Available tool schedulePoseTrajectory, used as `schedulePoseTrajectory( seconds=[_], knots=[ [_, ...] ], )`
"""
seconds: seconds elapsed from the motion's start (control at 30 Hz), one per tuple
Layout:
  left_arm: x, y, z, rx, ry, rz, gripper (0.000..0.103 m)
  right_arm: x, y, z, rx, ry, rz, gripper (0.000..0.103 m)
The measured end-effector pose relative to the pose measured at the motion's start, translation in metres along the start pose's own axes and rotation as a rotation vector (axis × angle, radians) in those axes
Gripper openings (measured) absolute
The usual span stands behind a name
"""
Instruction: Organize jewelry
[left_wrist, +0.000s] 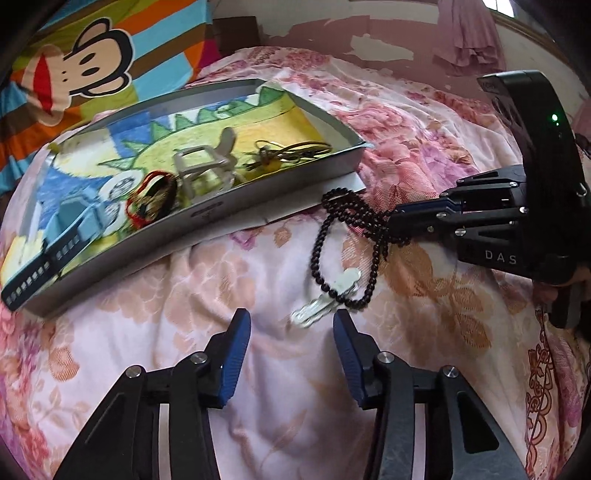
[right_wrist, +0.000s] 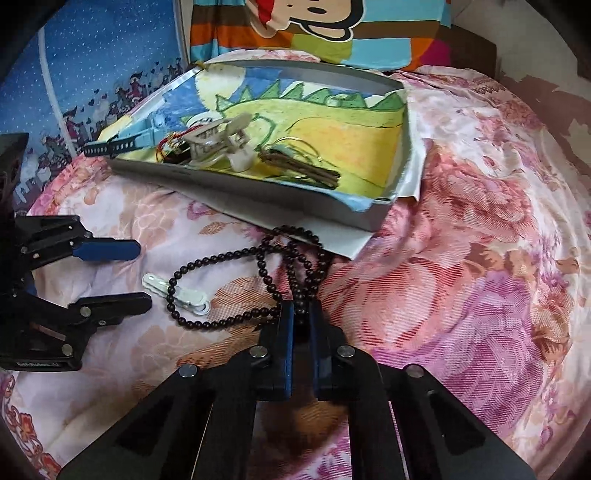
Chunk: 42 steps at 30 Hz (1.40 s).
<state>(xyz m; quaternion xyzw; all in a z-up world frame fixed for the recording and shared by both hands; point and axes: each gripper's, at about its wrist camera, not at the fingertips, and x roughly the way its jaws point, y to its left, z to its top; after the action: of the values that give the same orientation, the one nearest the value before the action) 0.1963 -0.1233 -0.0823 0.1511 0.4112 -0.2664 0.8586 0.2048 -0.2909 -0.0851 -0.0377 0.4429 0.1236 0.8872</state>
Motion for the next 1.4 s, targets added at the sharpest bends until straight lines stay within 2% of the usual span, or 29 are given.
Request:
schedulePoseTrajectory(
  seconds=[0.2,0.4,0.6,0.77,0.9,0.93,1.0,1.03,1.27,1.37,1.4],
  knots=[
    [0.014,-0.012,0.007,0.060,0.033,-0.037,0.030,0.000,-0.008,0.001,0.015,-0.012,-0.001,0.007],
    [0.017,-0.017,0.008,0.073,0.037,-0.062,0.021,0.003,-0.010,0.002,0.029,-0.019,0.038,0.007],
    [0.019,-0.018,0.011,0.076,0.036,-0.074,0.021,0.004,-0.013,0.002,0.050,-0.016,0.067,0.008],
    [0.023,-0.021,0.015,0.089,0.038,-0.087,0.021,0.004,-0.010,0.002,0.038,-0.013,0.079,0.016],
    [0.026,-0.024,0.016,0.105,0.045,-0.083,0.021,0.004,-0.009,0.003,0.023,-0.008,0.076,0.016],
    [0.026,-0.025,0.016,0.109,0.044,-0.077,0.019,0.004,-0.009,0.003,0.024,-0.007,0.078,0.017],
    [0.025,-0.026,0.014,0.110,0.046,-0.062,0.007,0.005,-0.009,0.003,0.024,-0.003,0.082,0.017],
    [0.024,-0.026,0.013,0.105,0.046,-0.053,0.004,0.006,-0.009,0.003,0.023,-0.001,0.083,0.017],
    [0.011,-0.021,0.004,0.009,0.052,-0.026,0.004,0.012,-0.001,0.003,-0.009,0.019,0.089,0.023],
    [0.003,-0.017,-0.001,-0.053,0.063,-0.030,0.004,0.012,0.003,0.002,-0.026,0.022,0.073,0.023],
    [0.002,-0.015,-0.002,-0.067,0.067,-0.032,0.004,0.011,0.004,0.002,-0.032,0.020,0.066,0.018]
  ],
)
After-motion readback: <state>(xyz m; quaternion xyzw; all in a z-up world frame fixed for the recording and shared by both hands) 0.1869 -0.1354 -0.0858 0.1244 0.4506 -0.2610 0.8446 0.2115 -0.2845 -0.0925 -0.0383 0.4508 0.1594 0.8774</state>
